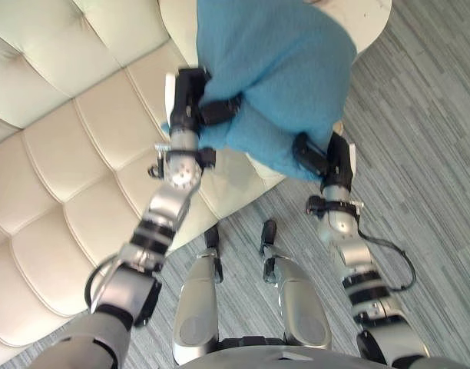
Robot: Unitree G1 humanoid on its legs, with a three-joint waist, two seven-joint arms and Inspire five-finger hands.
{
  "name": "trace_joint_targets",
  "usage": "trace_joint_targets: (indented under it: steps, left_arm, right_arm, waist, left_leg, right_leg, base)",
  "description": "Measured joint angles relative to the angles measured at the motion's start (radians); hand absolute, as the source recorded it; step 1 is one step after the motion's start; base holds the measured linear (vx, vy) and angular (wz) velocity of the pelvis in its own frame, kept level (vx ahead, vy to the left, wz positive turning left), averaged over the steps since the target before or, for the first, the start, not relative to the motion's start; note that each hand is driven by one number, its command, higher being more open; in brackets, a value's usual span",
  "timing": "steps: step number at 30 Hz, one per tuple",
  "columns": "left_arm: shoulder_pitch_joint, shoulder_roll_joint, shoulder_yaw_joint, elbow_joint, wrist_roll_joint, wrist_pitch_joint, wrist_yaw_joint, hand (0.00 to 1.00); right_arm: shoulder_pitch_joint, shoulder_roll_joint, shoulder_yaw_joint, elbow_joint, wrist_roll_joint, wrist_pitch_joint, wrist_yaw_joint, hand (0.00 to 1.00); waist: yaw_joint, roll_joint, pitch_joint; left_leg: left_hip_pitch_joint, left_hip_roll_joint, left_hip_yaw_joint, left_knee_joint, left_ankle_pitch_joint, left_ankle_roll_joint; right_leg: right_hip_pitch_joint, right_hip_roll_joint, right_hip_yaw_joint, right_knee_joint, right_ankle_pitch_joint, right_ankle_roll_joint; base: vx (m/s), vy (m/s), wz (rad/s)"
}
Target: Pick up cushions and gather them together orderly.
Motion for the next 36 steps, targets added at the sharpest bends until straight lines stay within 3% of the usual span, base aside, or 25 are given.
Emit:
trace_joint_targets:
  steps: [3, 5, 8, 12, 13, 14, 15, 17, 19, 20, 22, 23, 24, 27, 28, 30, 31, 32, 33, 36]
  left_arm:
    - [0.091, -0.005, -0.001, -0.043, -0.001, 0.0, -0.003, 0.0]
    - [0.188, -0.043, -0.004, -0.065, -0.001, 0.0, -0.014, 0.0]
    - [0.281, -0.085, -0.022, -0.099, 0.0, 0.0, -0.022, 0.0]
    - [0.374, -0.105, -0.039, -0.155, -0.001, 0.0, -0.022, 0.0]
    - [0.382, -0.107, -0.041, -0.158, -0.001, 0.0, -0.022, 0.0]
    - [0.389, -0.11, -0.047, -0.162, -0.003, 0.0, -0.023, 0.0]
    - [0.389, -0.115, -0.053, -0.165, -0.005, -0.001, -0.024, 0.0]
    - [0.388, -0.116, -0.08, -0.165, -0.013, -0.005, -0.028, 0.0]
    - [0.391, -0.115, -0.098, -0.164, -0.024, -0.005, -0.03, 0.0]
    - [0.391, -0.112, -0.112, -0.164, -0.024, -0.005, -0.032, 0.0]
    - [0.391, -0.113, -0.125, -0.162, -0.029, -0.005, -0.035, 0.0]
    - [0.391, -0.113, -0.136, -0.154, -0.043, -0.005, -0.038, 0.0]
    - [0.385, -0.094, -0.155, -0.102, -0.05, -0.006, -0.045, 0.0]
    - [0.401, -0.074, -0.162, -0.082, -0.065, -0.006, -0.06, 0.0]
    - [0.407, -0.074, -0.163, -0.079, -0.065, -0.005, -0.065, 0.0]
    - [0.428, -0.067, -0.161, -0.065, -0.065, 0.0, -0.077, 0.0]
    - [0.445, -0.059, -0.159, -0.065, -0.065, 0.0, -0.079, 0.0]
    - [0.453, -0.056, -0.156, -0.065, -0.065, 0.0, -0.081, 0.0]
    - [0.468, -0.048, -0.145, -0.065, -0.066, 0.001, -0.086, 0.0]
    - [0.481, -0.042, -0.143, -0.065, -0.066, 0.006, -0.093, 0.0]
  right_arm:
    - [0.061, 0.003, 0.0, -0.039, -0.04, 0.002, 0.017, 0.0]
    - [0.146, 0.004, -0.001, -0.059, -0.06, 0.002, 0.035, 0.0]
    - [0.236, 0.006, -0.013, -0.1, -0.065, 0.003, 0.045, 0.0]
    - [0.3, 0.008, -0.014, -0.15, -0.066, 0.004, 0.045, 0.0]
    - [0.301, 0.008, -0.016, -0.15, -0.066, 0.004, 0.045, 0.0]
    - [0.297, 0.008, -0.023, -0.15, -0.067, 0.004, 0.045, 0.0]
    - [0.292, 0.008, -0.039, -0.151, -0.075, 0.003, 0.046, 0.0]
    - [0.282, 0.006, -0.064, -0.146, -0.083, 0.004, 0.042, 0.0]
    - [0.274, 0.0, -0.082, -0.136, -0.087, 0.004, 0.041, 0.0]
    - [0.258, -0.008, -0.091, -0.111, -0.095, 0.004, 0.04, 0.0]
    - [0.244, -0.016, -0.102, -0.089, -0.109, 0.007, 0.036, 0.0]
    - [0.236, -0.022, -0.107, -0.073, -0.113, 0.007, 0.03, 0.0]
    - [0.229, -0.007, -0.12, -0.016, -0.129, 0.015, 0.029, 0.0]
    - [0.237, 0.011, -0.124, 0.029, -0.155, 0.031, 0.038, 0.0]
    - [0.245, 0.013, -0.128, 0.032, -0.162, 0.036, 0.046, 0.0]
    - [0.247, 0.029, -0.127, 0.071, -0.179, 0.052, 0.059, 0.0]
    - [0.247, 0.039, -0.125, 0.089, -0.184, 0.059, 0.07, 0.0]
    - [0.248, 0.041, -0.123, 0.094, -0.184, 0.062, 0.075, 0.0]
    - [0.256, 0.046, -0.112, 0.102, -0.186, 0.062, 0.084, 0.0]
    - [0.264, 0.046, -0.103, 0.114, -0.186, 0.062, 0.089, 0.0]
  waist:
    - [-0.005, 0.006, -0.007]
    - [-0.008, 0.028, -0.077]
    - [-0.006, 0.06, -0.119]
    - [0.014, 0.074, -0.19]
    - [0.021, 0.077, -0.205]
    - [0.026, 0.076, -0.235]
    - [0.02, 0.083, -0.246]
    - [0.012, 0.085, -0.25]
    - [0.004, 0.085, -0.269]
    - [-0.003, 0.088, -0.286]
    - [-0.008, 0.097, -0.297]
    - [-0.008, 0.113, -0.308]
    - [-0.013, 0.095, -0.324]
    - [-0.014, 0.065, -0.34]
    - [-0.014, 0.064, -0.339]
    - [-0.01, 0.061, -0.337]
    - [-0.008, 0.061, -0.337]
    - [-0.008, 0.061, -0.336]
    - [-0.011, 0.058, -0.335]
    - [-0.018, 0.051, -0.331]
  left_leg:
    - [0.054, -0.002, -0.013, -0.027, 0.004, -0.006]
    - [0.077, -0.007, -0.054, -0.059, 0.01, -0.013]
    - [0.115, -0.017, -0.124, -0.082, 0.019, -0.023]
    - [0.117, -0.037, -0.215, -0.09, 0.035, -0.045]
    - [0.108, -0.038, -0.225, -0.096, 0.049, -0.049]
    - [0.106, -0.044, -0.229, -0.162, 0.116, -0.049]
    - [0.117, -0.036, -0.192, -0.187, 0.126, -0.036]
    - [0.096, -0.007, -0.051, -0.05, 0.031, -0.008]
    - [0.1, 0.036, 0.043, 0.008, -0.015, 0.001]
    - [0.118, 0.078, 0.093, 0.006, -0.028, -0.01]
    - [0.153, 0.108, 0.119, -0.04, -0.021, -0.019]
    - [0.187, 0.119, 0.114, -0.094, -0.006, -0.052]
    - [0.222, 0.071, 0.095, -0.149, 0.007, -0.064]
    - [0.227, 0.005, 0.08, -0.146, 0.006, -0.047]
    - [0.228, -0.016, 0.074, -0.143, -0.001, -0.023]
    - [0.228, -0.059, 0.071, -0.109, -0.027, 0.022]
    - [0.23, -0.064, 0.07, -0.101, -0.034, 0.03]
    - [0.232, -0.064, 0.068, -0.102, -0.036, 0.034]
    - [0.232, -0.063, 0.055, -0.108, -0.037, 0.046]
    - [0.239, -0.059, 0.038, -0.129, -0.029, 0.054]
  right_leg:
    - [0.048, -0.001, -0.014, 0.002, -0.021, -0.001]
    - [0.078, -0.004, -0.054, 0.006, -0.049, 0.0]
    - [0.137, -0.014, -0.11, 0.019, -0.089, -0.001]
    - [0.146, -0.051, -0.199, 0.112, -0.172, -0.008]
    - [0.146, -0.054, -0.215, 0.119, -0.179, -0.012]
    - [0.149, -0.077, -0.264, 0.112, -0.184, -0.018]
    - [0.166, -0.092, -0.321, 0.097, -0.182, -0.023]
    - [0.192, -0.116, -0.383, 0.094, -0.182, -0.023]
    - [0.201, -0.133, -0.429, 0.082, -0.168, -0.014]
    - [0.211, -0.132, -0.456, 0.048, -0.141, -0.007]
    - [0.22, -0.13, -0.474, 0.023, -0.114, 0.008]
    - [0.222, -0.127, -0.478, 0.018, -0.1, 0.023]
    - [0.241, -0.158, -0.455, -0.002, -0.065, 0.061]
    - [0.251, -0.222, -0.433, 0.002, -0.048, 0.09]
    - [0.249, -0.249, -0.422, 0.024, -0.046, 0.093]
    - [0.222, -0.313, -0.358, 0.125, -0.04, 0.081]
    - [0.202, -0.316, -0.298, 0.156, -0.027, 0.04]
    - [0.192, -0.312, -0.268, 0.165, -0.02, 0.028]
    - [0.164, -0.274, -0.166, 0.185, -0.06, -0.001]
    - [0.163, -0.14, -0.056, 0.136, -0.133, 0.013]
  base:
    - [0.11, -0.048, 0.2]
    - [0.1, -0.057, 0.49]
    - [0.15, -0.08, 0.74]
    - [0.03, -0.105, 0.76]
    - [-0.05, -0.146, 0.87]
    - [-0.06, -0.128, 1.12]
    - [-0.02, -0.048, 1.24]
    - [-0.03, -0.009, 1.03]
    - [-0.01, 0.08, 0.83]
    - [0.03, 0.151, 0.68]
    - [0.04, 0.191, 0.37]
    - [0.02, 0.344, 0.33]
    - [0.02, 0.359, 0.3]
    - [0.02, 0.291, 0.3]
    - [0.03, 0.315, 0.33]
    - [0.03, 0.311, 0.27]
    - [0.03, 0.181, 0.08]
    - [0.03, 0.144, 0.03]
    - [0.03, 0.109, 0.08]
    - [0.05, -0.008, 0.15]
